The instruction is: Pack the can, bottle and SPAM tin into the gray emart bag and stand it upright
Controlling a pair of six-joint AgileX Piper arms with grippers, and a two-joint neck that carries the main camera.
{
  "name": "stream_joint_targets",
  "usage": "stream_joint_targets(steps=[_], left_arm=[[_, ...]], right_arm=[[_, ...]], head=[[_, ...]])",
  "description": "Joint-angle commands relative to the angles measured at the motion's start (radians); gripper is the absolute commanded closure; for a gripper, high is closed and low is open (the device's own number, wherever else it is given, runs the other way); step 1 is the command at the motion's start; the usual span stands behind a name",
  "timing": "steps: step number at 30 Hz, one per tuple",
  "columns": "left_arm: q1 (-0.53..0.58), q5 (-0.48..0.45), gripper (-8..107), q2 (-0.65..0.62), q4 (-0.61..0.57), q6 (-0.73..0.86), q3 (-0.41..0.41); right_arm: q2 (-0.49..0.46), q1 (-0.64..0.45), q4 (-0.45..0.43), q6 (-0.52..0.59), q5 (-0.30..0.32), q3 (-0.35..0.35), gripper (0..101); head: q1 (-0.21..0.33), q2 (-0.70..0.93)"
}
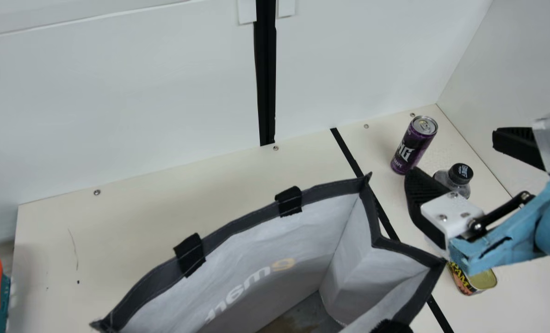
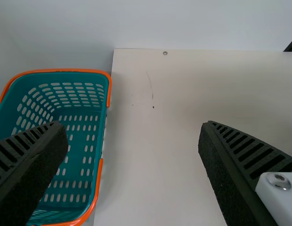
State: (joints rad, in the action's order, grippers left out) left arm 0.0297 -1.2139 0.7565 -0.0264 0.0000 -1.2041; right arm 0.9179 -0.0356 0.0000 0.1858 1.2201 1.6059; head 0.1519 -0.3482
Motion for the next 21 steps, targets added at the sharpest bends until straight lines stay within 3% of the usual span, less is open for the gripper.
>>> stream_joint_targets(steps=[1, 21], left_arm=[[0.000, 0.000, 9, 0.000, 0.000, 0.000, 0.000], [0.000, 0.000, 9, 0.000, 0.000, 0.000, 0.000]], right_arm=[[0.005, -0.044, 0.016, 0.008, 0.000, -0.003, 6], [0.066, -0.322, 0.122, 0.121, 0.000, -0.077, 6]], head=[[0.023, -0.001], [0.023, -0.001]])
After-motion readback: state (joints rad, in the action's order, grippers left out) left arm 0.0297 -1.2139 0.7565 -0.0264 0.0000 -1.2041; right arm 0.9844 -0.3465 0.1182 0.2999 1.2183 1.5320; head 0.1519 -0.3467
